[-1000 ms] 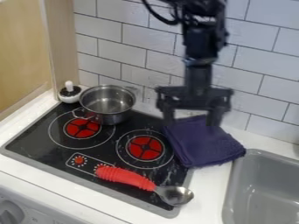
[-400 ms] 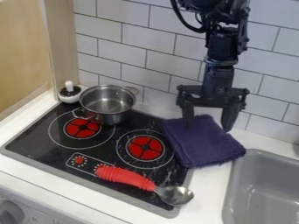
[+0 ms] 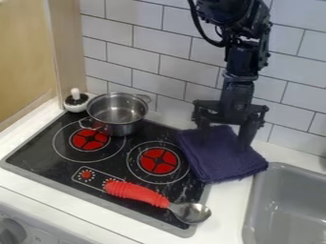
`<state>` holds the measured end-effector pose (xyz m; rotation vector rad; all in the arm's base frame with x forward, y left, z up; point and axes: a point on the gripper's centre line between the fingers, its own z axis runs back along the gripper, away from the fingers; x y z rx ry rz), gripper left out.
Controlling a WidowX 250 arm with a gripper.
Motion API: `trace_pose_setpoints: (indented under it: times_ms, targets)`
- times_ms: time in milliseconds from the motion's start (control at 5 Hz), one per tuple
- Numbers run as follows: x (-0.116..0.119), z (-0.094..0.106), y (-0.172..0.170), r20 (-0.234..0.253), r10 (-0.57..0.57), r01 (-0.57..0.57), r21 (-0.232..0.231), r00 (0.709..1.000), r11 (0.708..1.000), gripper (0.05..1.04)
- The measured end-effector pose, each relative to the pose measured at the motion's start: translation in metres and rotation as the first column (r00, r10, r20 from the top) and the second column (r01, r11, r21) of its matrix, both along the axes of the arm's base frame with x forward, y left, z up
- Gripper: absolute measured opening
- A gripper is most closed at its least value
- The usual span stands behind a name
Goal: Move the towel to between the burner
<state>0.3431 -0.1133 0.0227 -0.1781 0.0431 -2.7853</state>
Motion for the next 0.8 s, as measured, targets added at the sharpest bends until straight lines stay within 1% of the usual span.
trace_pose_setpoints:
  times_ms: [200,400,600,800]
  targets:
    - [0.001,-0.007,0.003,0.017,-0.007,0.007,0.012,1.0,1.0,0.999]
    - [-0.001,-0.011,0.006,0.02,-0.002,0.002,0.018,1.0,1.0,0.999]
    - [-0.001,-0.015,0.01,0.034,0.015,-0.015,0.021,0.999,1.0,0.999]
    - [-0.003,-0.018,0.014,0.029,0.019,-0.019,0.021,0.999,1.0,0.999]
